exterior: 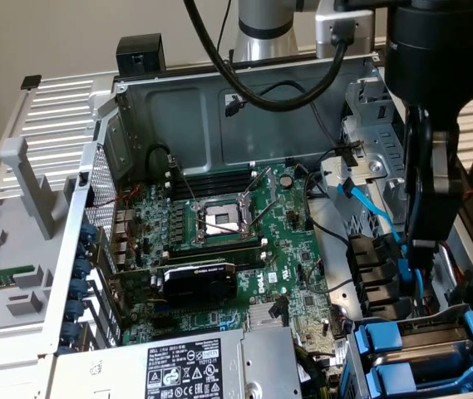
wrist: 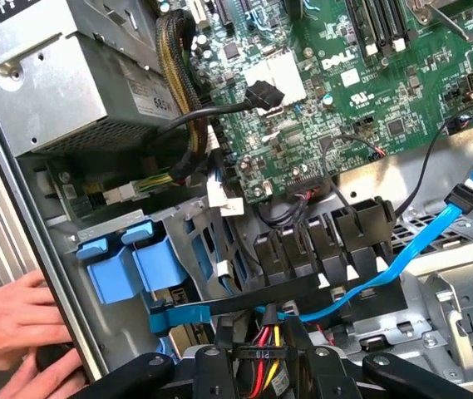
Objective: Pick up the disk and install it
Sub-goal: 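Insert the first disk wire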
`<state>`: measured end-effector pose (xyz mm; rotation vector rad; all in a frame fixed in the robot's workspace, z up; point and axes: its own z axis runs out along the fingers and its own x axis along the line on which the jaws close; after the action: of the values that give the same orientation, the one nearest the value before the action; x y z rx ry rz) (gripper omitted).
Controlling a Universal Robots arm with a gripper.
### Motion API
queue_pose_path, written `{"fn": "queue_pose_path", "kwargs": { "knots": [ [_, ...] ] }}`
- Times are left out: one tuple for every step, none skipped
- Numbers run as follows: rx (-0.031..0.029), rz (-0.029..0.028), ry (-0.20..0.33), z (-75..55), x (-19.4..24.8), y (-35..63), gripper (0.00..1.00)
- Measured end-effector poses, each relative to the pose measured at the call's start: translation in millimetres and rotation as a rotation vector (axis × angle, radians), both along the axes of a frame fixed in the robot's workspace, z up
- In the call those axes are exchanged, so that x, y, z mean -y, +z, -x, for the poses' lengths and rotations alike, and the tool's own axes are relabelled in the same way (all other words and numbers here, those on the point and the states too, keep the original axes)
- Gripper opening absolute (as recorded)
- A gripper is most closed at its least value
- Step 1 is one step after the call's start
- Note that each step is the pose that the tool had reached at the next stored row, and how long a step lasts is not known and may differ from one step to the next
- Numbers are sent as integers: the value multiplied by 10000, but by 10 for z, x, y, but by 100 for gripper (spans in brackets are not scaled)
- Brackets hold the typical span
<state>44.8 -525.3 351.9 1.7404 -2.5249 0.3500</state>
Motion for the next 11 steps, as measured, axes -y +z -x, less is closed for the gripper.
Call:
{"fn": "queue_pose_path", "kwargs": {
  "knots": [
    [6,45,-48,0,0,3,35],
    [16,68,-91,0,0,5,35],
    [27,71,-124,0,1,5,35],
    [34,73,-151,-1,1,6,35],
    [40,73,-184,-2,1,6,35],
    [45,73,-242,-2,0,6,35],
    [47,73,-314,-2,0,6,35],
    [54,74,-393,-3,0,6,35],
    [60,75,-465,-3,0,6,35],
    [75,74,-524,-3,1,6,35],
    [100,74,-586,-3,1,5,35]
  ]
}}
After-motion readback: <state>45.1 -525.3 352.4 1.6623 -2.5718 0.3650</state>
